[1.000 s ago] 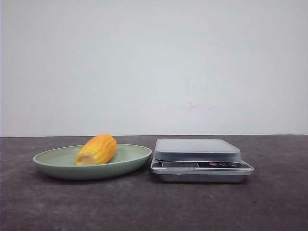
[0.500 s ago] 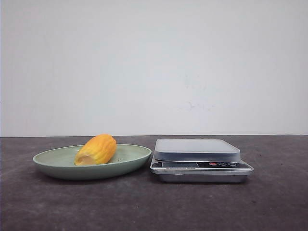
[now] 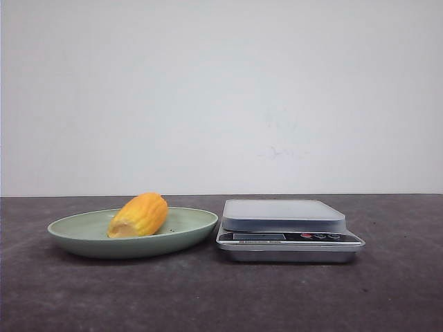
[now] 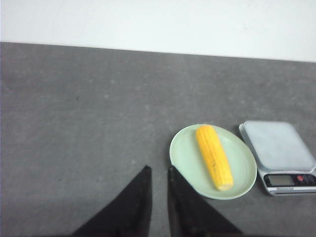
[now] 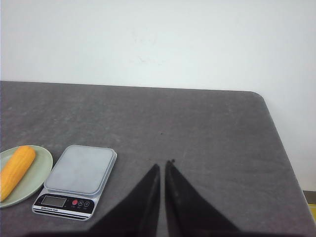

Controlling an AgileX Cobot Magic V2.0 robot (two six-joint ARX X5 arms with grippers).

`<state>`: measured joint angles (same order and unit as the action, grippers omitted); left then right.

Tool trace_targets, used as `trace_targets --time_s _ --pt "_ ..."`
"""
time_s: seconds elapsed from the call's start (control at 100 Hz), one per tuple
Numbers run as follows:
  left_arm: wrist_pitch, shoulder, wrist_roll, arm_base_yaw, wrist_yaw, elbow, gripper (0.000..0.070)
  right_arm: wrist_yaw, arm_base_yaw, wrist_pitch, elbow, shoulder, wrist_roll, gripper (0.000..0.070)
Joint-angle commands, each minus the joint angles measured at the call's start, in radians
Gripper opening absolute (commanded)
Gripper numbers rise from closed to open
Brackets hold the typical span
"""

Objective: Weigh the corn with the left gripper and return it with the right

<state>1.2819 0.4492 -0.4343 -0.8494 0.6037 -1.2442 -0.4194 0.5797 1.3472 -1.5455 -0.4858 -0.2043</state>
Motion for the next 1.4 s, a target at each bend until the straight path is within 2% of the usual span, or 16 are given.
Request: trace_targets --time_s 0.0,0.48,0.58,0.68,0.96,1.07,1.14,1.21,1.25,1.39 --pt "-0.002 0.000 0.000 -0.008 0.006 -0.011 0.0012 -0.001 0.004 0.058 -0.020 -0.002 -0.016 0.0009" --pt "-0.003 0.000 0.000 -0.008 0.006 -0.011 0.0012 0.000 0.005 0.033 -0.020 -0.002 -0.018 0.0009" --pt "0.001 -0.010 0.000 0.021 0.006 -0.011 0.0012 0.000 0.005 0.033 -0.020 -0.002 -0.018 0.0009" --pt "0.001 -0.010 0.000 0.124 0.006 -0.010 0.0012 0.000 0.005 0.033 -0.020 -0.002 -0.018 0.0009" --pt "0.000 -0.014 0.000 0.566 0.007 -0.002 0.0012 0.000 0.005 0.033 -0.020 -0.002 -0.018 0.0009" --pt "-0.011 -0.026 0.006 0.694 0.007 0.007 0.0012 0.000 0.005 0.033 -0.020 -0.002 -0.018 0.0009" --pt "-0.077 -0.047 0.009 0.748 0.006 0.044 0.0012 0.000 0.005 0.033 -0.020 -0.002 -0.018 0.0009" --pt "-0.213 -0.089 0.024 0.785 -0.012 0.128 0.0012 0.000 0.005 0.033 -0.020 -0.002 -0.018 0.0009" --pt "-0.306 -0.121 0.041 0.801 -0.052 0.193 0.0012 0.000 0.005 0.033 -0.020 -0.002 -0.018 0.0009" --pt "-0.623 -0.261 0.114 0.837 -0.286 0.467 0.0012 0.000 0.005 0.033 -0.020 -0.002 -0.018 0.0009"
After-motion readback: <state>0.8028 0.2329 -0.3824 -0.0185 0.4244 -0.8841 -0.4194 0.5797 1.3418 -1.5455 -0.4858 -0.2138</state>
